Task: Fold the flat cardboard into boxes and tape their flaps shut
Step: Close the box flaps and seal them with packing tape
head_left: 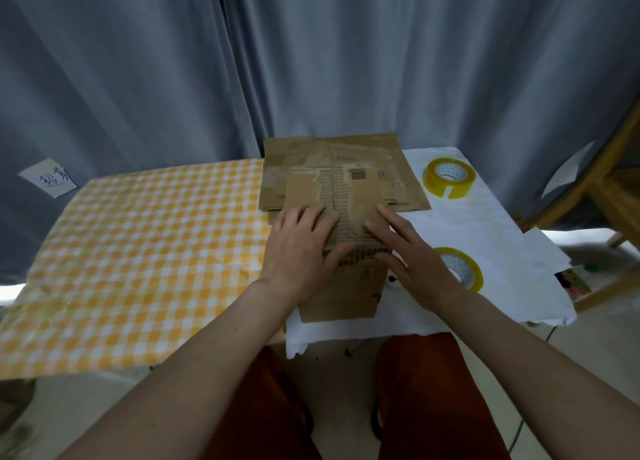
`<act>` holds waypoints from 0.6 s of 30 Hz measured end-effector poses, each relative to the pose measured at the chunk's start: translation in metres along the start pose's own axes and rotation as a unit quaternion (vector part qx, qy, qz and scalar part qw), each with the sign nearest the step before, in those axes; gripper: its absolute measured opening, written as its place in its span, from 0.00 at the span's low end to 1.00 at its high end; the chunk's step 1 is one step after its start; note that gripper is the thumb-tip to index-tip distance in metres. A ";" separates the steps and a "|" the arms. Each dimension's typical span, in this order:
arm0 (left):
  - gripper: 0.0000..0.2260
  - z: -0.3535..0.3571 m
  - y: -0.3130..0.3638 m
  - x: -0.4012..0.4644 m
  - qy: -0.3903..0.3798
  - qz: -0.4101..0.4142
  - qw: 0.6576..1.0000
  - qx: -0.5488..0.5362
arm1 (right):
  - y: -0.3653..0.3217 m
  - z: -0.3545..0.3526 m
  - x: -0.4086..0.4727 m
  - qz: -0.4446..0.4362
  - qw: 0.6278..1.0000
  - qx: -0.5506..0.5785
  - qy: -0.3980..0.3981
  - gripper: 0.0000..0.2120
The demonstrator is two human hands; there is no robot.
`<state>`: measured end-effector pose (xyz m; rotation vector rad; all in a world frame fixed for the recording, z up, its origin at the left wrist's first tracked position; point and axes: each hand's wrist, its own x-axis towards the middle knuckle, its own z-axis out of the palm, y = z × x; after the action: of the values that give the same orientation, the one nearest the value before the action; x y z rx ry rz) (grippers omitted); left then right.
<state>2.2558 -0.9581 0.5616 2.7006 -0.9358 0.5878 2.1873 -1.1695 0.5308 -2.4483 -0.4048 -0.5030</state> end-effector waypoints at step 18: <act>0.19 -0.043 -0.080 -0.073 0.063 -0.259 0.941 -0.208 | -0.046 0.077 0.019 0.515 0.736 0.439 0.006 0.15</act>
<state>2.2410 -0.8426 0.5617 2.3415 -0.2472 0.3885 2.2060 -1.0832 0.5045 -1.3780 0.6207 0.1693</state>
